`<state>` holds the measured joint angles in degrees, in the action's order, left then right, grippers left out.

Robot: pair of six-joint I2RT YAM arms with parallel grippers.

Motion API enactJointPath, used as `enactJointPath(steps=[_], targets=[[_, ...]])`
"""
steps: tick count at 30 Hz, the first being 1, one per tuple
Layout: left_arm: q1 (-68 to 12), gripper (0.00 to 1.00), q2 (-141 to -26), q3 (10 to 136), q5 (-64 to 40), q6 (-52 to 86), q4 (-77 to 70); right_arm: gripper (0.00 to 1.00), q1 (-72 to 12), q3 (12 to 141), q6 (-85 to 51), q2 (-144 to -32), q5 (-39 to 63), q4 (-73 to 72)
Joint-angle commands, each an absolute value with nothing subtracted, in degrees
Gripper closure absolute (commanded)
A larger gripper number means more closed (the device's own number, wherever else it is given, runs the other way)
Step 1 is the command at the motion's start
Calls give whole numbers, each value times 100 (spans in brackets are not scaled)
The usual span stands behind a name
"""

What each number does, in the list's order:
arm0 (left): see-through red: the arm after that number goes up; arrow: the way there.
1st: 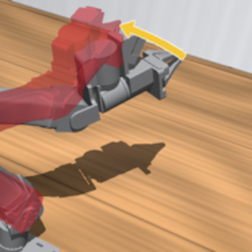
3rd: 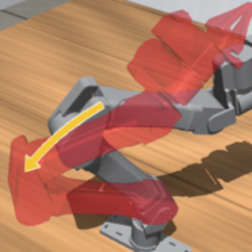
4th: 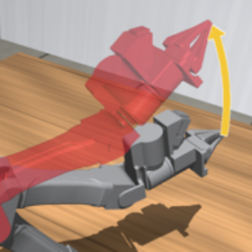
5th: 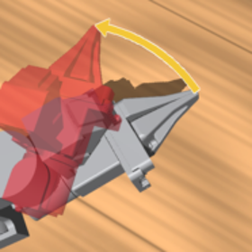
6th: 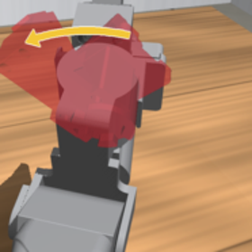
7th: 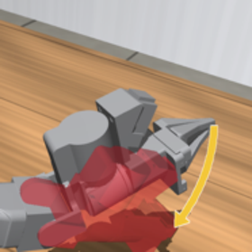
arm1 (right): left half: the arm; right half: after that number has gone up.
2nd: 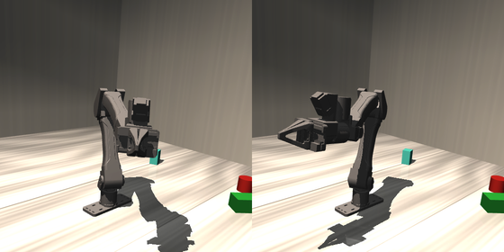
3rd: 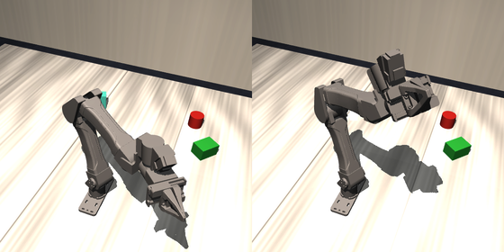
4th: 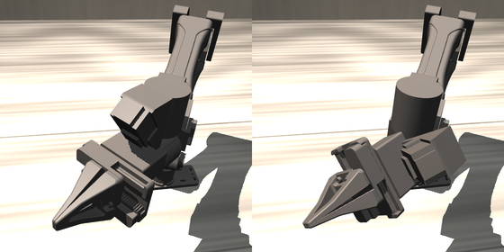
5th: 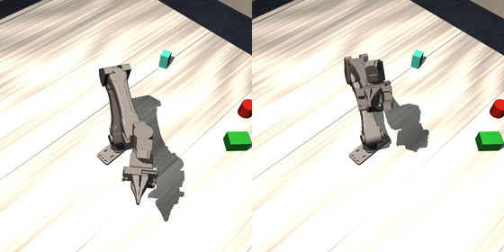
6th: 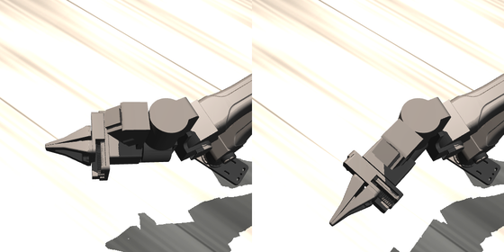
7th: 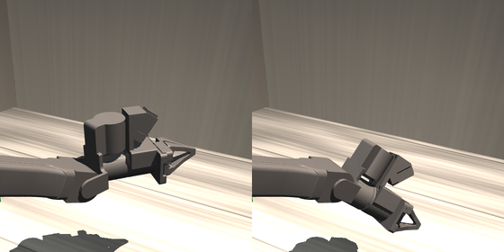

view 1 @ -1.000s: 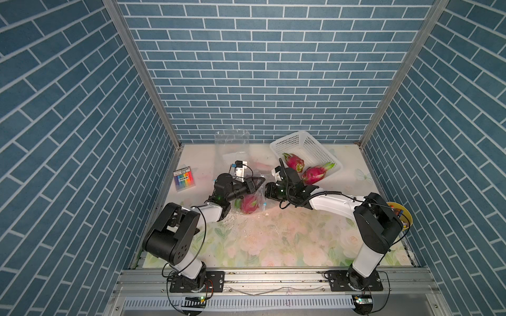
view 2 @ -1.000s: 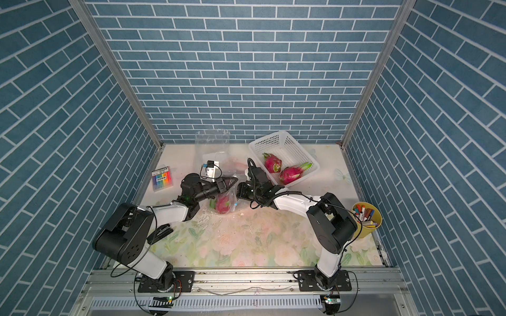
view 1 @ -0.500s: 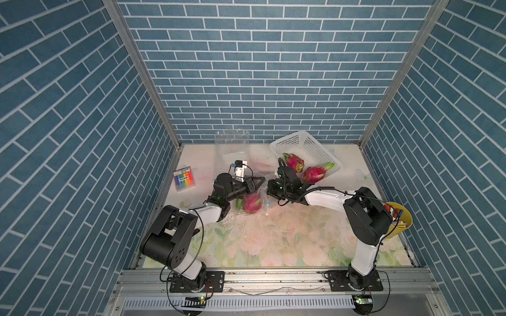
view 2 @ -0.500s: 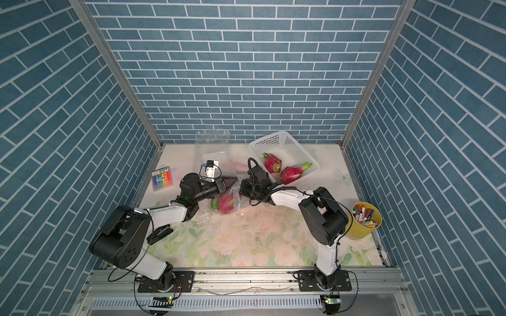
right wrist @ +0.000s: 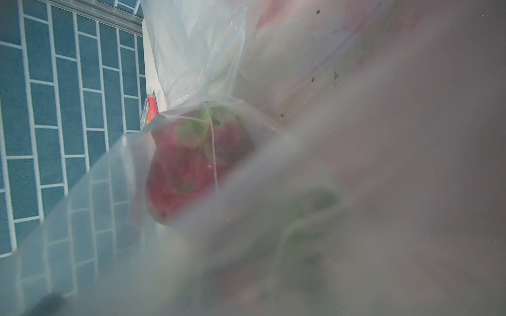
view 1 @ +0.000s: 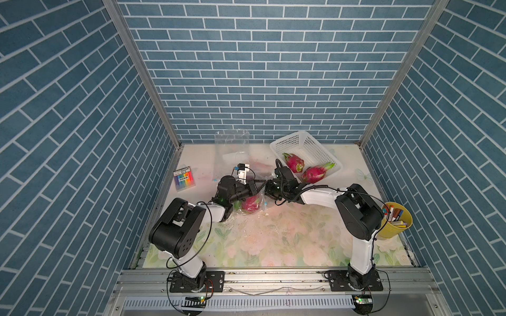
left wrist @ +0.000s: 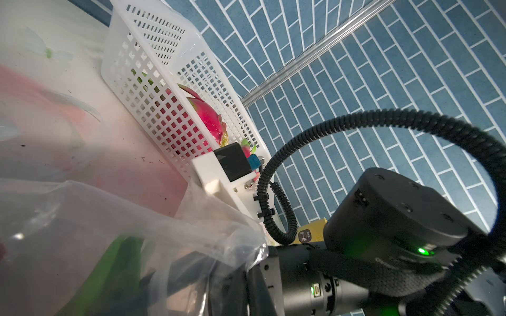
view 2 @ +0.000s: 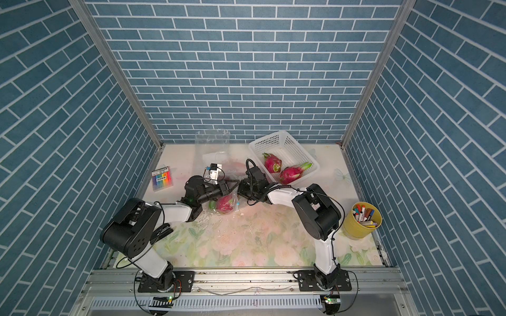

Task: Open the zip-top bag and take out the dragon fruit
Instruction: Pick up the dragon fruit from the zipper food storage bag.

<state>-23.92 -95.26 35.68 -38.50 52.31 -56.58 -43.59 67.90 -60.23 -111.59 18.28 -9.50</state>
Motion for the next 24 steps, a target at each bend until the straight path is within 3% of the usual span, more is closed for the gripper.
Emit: enactJointPath(steps=[1, 4, 8, 24], targets=[[-2464, 93, -9399, 3505, -4094, 5244, -5829, 62, -4359, 6962, -6238, -11224, 1901, -1500], [-2464, 93, -9379, 3508, -4077, 5244, -5827, 82, -4334, 6830, -6207, -11170, 1994, -1840], [-2401, 93, -9390, 3482, -4042, 5234, -5792, 100, -4274, 6632, -5957, -10938, 1987, -1862], [-1723, 93, -9156, 3831, -3841, 4844, -5220, 100, -4176, 5853, -4267, -9503, 1697, -970]])
